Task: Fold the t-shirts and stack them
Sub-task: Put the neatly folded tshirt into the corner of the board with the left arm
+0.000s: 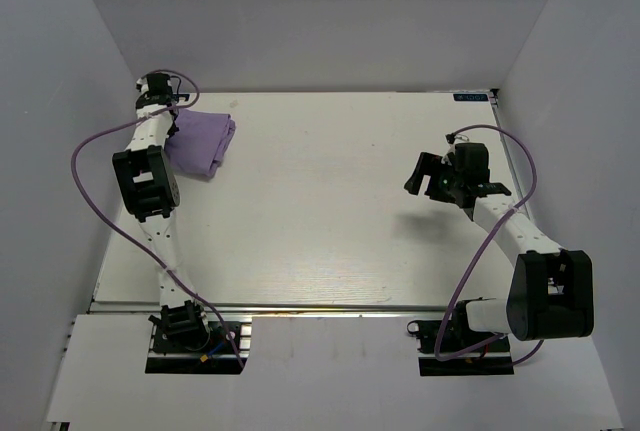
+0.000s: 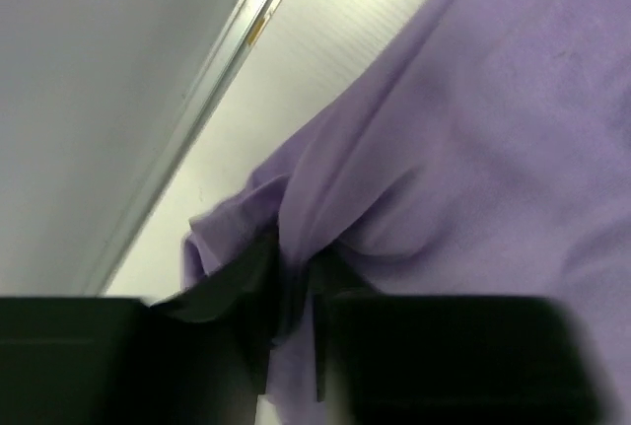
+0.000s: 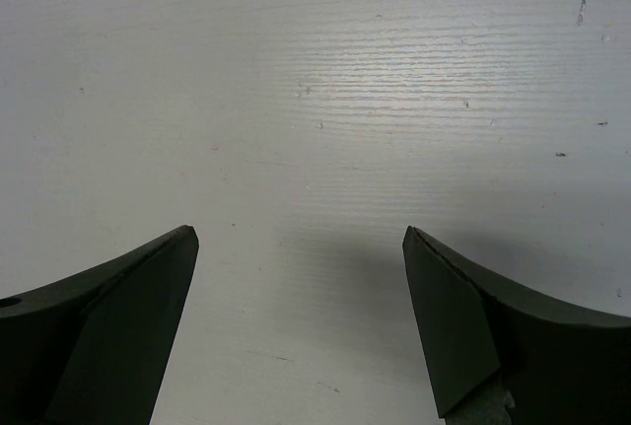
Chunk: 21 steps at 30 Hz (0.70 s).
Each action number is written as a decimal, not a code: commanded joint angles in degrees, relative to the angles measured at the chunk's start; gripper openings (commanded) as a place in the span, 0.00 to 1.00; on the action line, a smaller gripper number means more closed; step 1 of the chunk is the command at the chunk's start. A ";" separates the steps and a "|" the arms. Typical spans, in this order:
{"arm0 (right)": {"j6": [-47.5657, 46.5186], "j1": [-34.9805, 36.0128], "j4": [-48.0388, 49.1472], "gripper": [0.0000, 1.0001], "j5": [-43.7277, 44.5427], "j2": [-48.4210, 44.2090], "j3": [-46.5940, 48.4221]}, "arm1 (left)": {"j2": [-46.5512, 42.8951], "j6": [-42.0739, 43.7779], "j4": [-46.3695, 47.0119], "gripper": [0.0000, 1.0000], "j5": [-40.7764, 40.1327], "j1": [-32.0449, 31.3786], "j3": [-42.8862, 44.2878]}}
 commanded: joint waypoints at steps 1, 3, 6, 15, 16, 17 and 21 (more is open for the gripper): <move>-1.15 -0.24 0.29 0.90 0.32 -1.11 1.11 | -1.96 -4.27 -1.58 0.33 -1.67 0.05 1.82; -1.15 -0.24 0.38 0.90 0.14 -1.28 1.19 | -2.57 -4.80 -1.58 0.70 -1.67 0.05 1.82; -1.06 -0.15 0.29 0.90 -0.21 -1.02 1.20 | -3.80 -4.80 -0.88 0.92 -1.06 0.05 -0.28; -0.98 -0.07 0.64 0.90 -3.37 -1.02 1.37 | -13.80 -7.25 0.35 1.00 2.36 -1.01 -9.77; -0.98 -0.07 0.64 0.90 -3.55 -1.19 1.37 | -15.22 -7.87 0.35 1.00 3.24 -1.01 -11.79; -1.24 -0.07 0.47 0.90 -3.81 -1.54 1.37 | -16.63 -7.88 1.39 1.00 4.99 -1.01 -13.02; -1.24 -0.15 0.29 0.90 -3.63 -3.30 0.76 | -23.13 -8.50 4.56 1.00 9.39 -1.01 -18.21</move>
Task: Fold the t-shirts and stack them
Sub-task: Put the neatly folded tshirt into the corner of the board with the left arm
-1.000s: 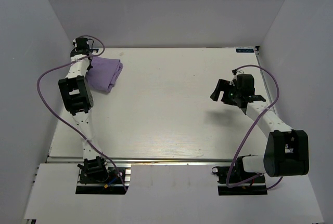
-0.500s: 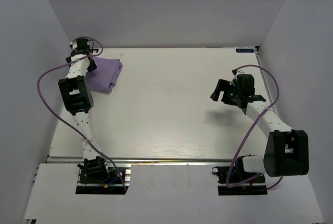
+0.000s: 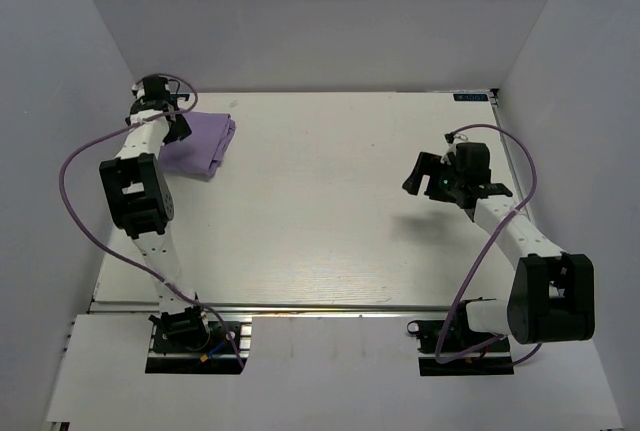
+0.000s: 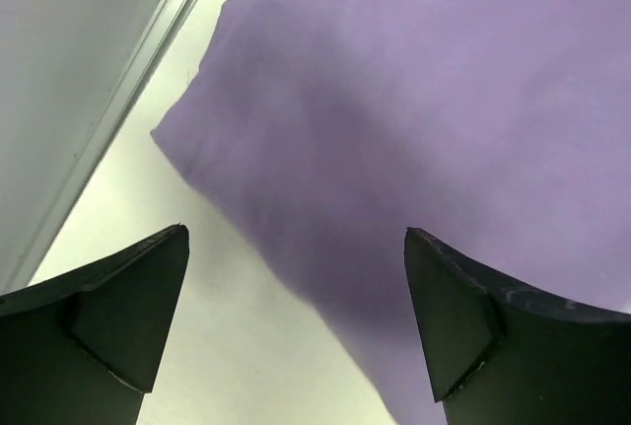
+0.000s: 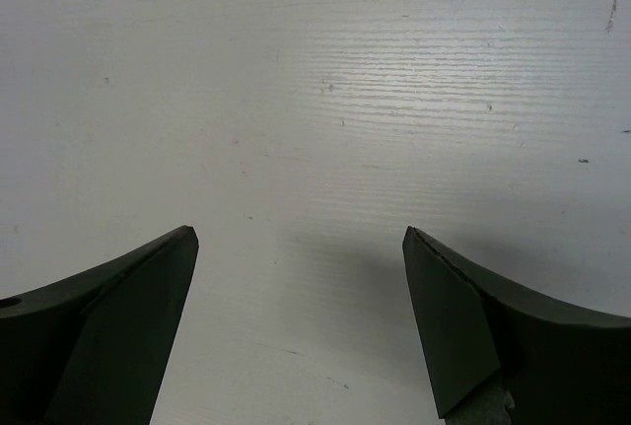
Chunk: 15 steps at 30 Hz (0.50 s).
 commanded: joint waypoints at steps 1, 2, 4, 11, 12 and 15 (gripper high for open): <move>-0.89 -0.13 0.42 0.90 -0.88 -3.06 0.58 | -10.48 -2.04 4.37 1.00 5.31 -0.83 -3.83; -0.89 0.04 0.51 0.90 -0.79 -3.24 0.41 | -12.41 -2.05 4.90 1.00 7.23 -0.84 -5.24; -0.89 -0.05 0.51 0.90 -0.88 -4.12 0.14 | -14.09 -3.45 5.95 1.00 8.74 -0.84 -10.06; -0.80 -0.05 0.51 0.90 -1.58 -4.47 -0.04 | -19.89 -2.67 14.90 1.00 22.96 -4.26 -24.49; -0.71 -0.05 0.51 0.90 -1.58 -4.38 -0.04 | -19.90 -2.67 16.05 1.00 23.68 -4.78 -25.72; -0.71 0.04 0.42 0.90 -1.76 -4.21 -0.12 | -19.38 -1.88 17.47 1.00 24.49 -6.28 -27.14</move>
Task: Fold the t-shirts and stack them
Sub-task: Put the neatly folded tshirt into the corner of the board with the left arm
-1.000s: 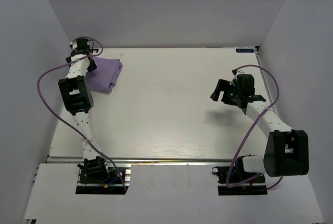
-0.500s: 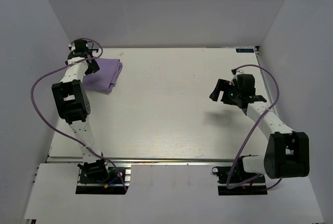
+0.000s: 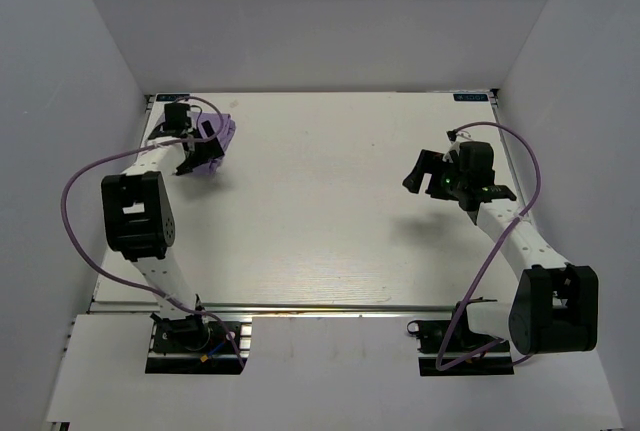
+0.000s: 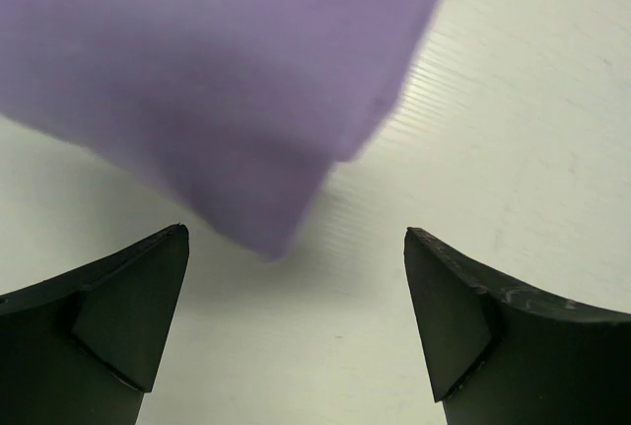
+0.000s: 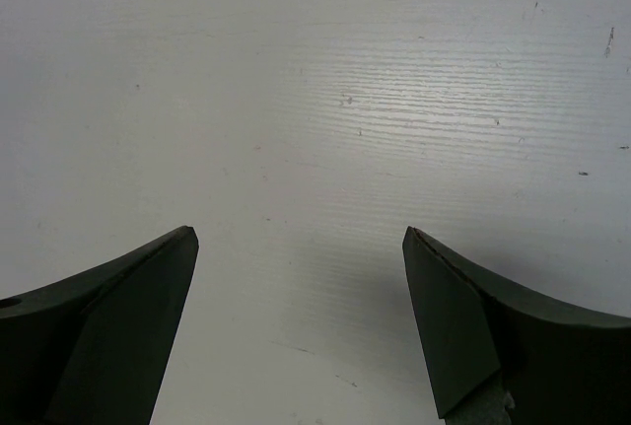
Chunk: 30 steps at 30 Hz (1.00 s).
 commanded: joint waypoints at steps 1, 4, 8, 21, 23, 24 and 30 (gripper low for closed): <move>-0.54 -0.04 -0.32 0.90 -0.89 -0.60 -0.19 | -1.52 0.51 4.71 1.00 4.81 -1.43 -0.22; -0.54 0.04 0.55 0.90 -0.27 -0.34 -0.01 | 1.21 0.51 4.71 1.00 4.11 -1.96 1.10; -0.71 0.04 0.55 0.90 0.25 -0.25 0.08 | 4.46 0.51 4.09 1.00 2.00 -2.49 4.08; -0.54 -0.13 0.11 0.90 1.57 1.15 0.43 | 10.88 0.51 6.11 1.00 5.07 -2.49 11.20; -0.80 -0.13 0.29 0.90 1.58 1.16 0.43 | 12.28 0.51 4.97 1.00 4.55 -2.49 12.96; -0.89 -0.13 0.03 0.90 1.49 1.16 0.60 | 12.29 1.03 4.36 1.00 4.55 -2.49 12.97; -0.89 -0.05 0.03 0.90 1.40 1.16 0.78 | 11.59 1.65 4.36 1.00 7.27 -2.49 14.72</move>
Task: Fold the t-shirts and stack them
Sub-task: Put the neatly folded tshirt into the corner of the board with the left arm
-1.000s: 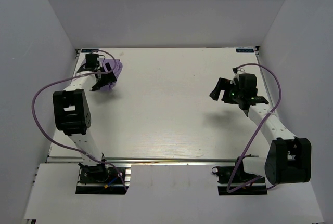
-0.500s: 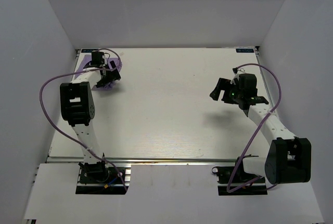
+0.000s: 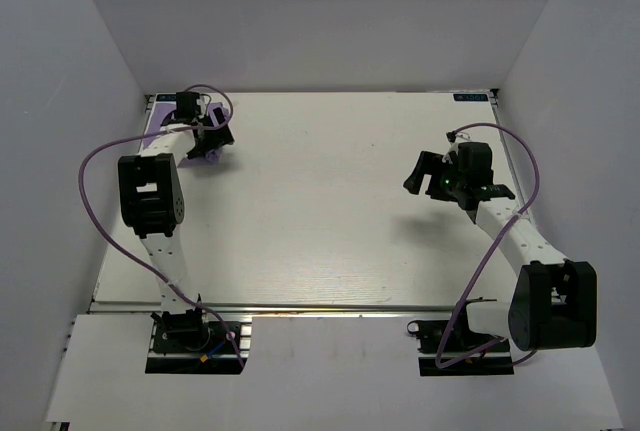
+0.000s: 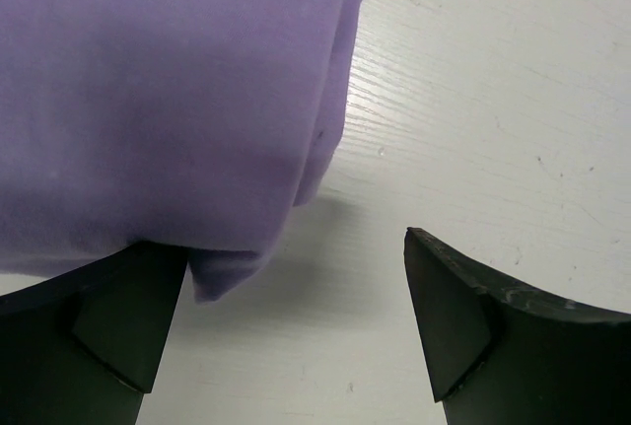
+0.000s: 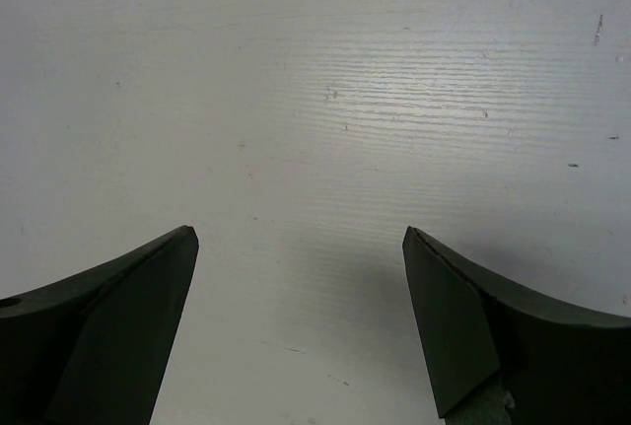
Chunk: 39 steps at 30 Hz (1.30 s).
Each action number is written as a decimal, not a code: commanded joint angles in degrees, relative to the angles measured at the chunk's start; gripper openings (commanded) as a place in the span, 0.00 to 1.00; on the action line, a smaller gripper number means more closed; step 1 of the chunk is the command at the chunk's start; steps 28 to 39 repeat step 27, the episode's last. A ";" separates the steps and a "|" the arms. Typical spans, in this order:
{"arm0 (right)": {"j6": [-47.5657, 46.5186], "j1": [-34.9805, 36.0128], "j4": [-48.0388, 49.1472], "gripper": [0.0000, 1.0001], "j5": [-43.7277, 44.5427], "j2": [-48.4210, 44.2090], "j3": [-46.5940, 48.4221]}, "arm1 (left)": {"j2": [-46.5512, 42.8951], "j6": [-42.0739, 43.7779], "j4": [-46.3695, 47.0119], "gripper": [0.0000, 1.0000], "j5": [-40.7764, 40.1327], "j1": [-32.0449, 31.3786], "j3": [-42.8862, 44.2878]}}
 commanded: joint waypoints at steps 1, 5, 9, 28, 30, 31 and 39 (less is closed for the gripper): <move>-0.67 -0.13 0.27 0.90 -0.09 0.09 0.86 | -2.49 0.86 -0.03 1.00 2.40 0.07 3.31; -0.59 -0.05 0.00 0.90 -0.61 -1.14 0.69 | -8.02 1.56 -3.46 1.00 2.40 0.07 0.17; -0.23 -0.13 0.35 0.90 -1.76 -3.68 0.34 | -22.64 0.69 -1.63 1.00 3.89 -1.15 -12.90; 3.54 -0.13 2.38 0.90 -0.53 -20.47 -9.85 | -62.45 -4.41 -3.56 1.00 4.50 -10.48 -37.72; 3.54 -0.13 2.38 0.90 -0.53 -20.47 -9.85 | -62.45 -4.41 -3.56 1.00 4.50 -10.48 -37.72; 3.54 -0.13 2.38 0.90 -0.53 -20.47 -9.85 | -62.45 -4.41 -3.56 1.00 4.50 -10.48 -37.72; 3.54 -0.13 2.38 0.90 -0.53 -20.47 -9.85 | -62.45 -4.41 -3.56 1.00 4.50 -10.48 -37.72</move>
